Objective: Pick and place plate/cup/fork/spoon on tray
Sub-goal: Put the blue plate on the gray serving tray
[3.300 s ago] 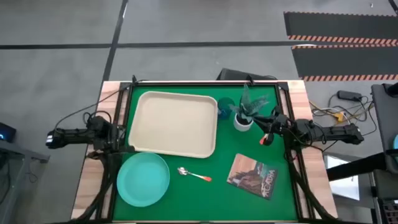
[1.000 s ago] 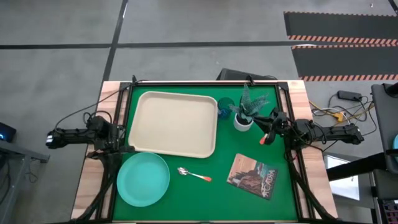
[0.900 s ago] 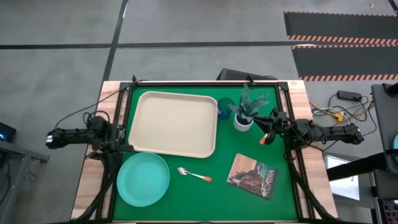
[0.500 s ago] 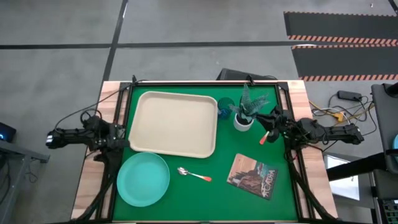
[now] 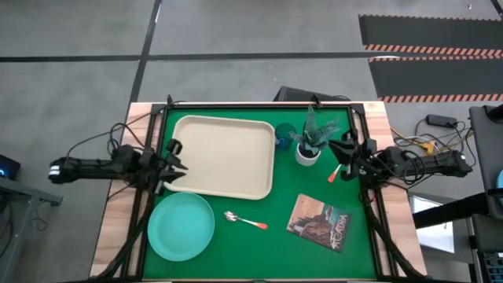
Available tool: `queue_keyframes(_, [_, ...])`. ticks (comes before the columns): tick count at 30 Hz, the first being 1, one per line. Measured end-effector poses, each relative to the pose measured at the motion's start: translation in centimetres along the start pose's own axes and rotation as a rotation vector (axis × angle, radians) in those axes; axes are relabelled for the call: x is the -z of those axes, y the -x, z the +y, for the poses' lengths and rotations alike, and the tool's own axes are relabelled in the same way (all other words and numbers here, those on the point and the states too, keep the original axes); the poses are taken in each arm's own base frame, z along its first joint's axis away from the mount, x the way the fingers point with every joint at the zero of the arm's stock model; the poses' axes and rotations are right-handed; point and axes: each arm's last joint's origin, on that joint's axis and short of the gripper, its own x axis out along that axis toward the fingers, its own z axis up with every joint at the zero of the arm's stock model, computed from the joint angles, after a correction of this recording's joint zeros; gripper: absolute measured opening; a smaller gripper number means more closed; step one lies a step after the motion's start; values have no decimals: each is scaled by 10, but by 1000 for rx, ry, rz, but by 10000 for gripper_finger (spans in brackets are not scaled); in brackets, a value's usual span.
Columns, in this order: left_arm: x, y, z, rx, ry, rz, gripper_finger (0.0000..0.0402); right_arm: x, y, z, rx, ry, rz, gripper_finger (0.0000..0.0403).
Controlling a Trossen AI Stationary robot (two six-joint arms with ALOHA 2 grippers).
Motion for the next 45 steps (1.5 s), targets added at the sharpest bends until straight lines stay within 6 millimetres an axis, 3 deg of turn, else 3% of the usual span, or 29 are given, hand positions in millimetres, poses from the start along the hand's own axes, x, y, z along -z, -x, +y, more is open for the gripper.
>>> queue_keyframes(9, [-14,-11,1,43,-52,-198,59,-11,-62,20,-8,131,150,52])
queue_keyframes(16, [-15,-13,3,-1,-58,-236,59,-12,-110,35,-41,155,199,52])
queue_keyframes(20, [-14,-13,4,-6,8,-228,59,2,-137,44,-64,162,267,52])
queue_keyframes(26, [-17,-11,2,62,363,-244,59,23,-179,56,-60,145,365,52])
queue_keyframes(39, [-26,4,-7,187,318,-307,59,68,-267,86,-86,152,704,52])
queue_keyframes(45, [-25,4,-6,182,322,-293,59,94,-296,98,-122,187,813,52])
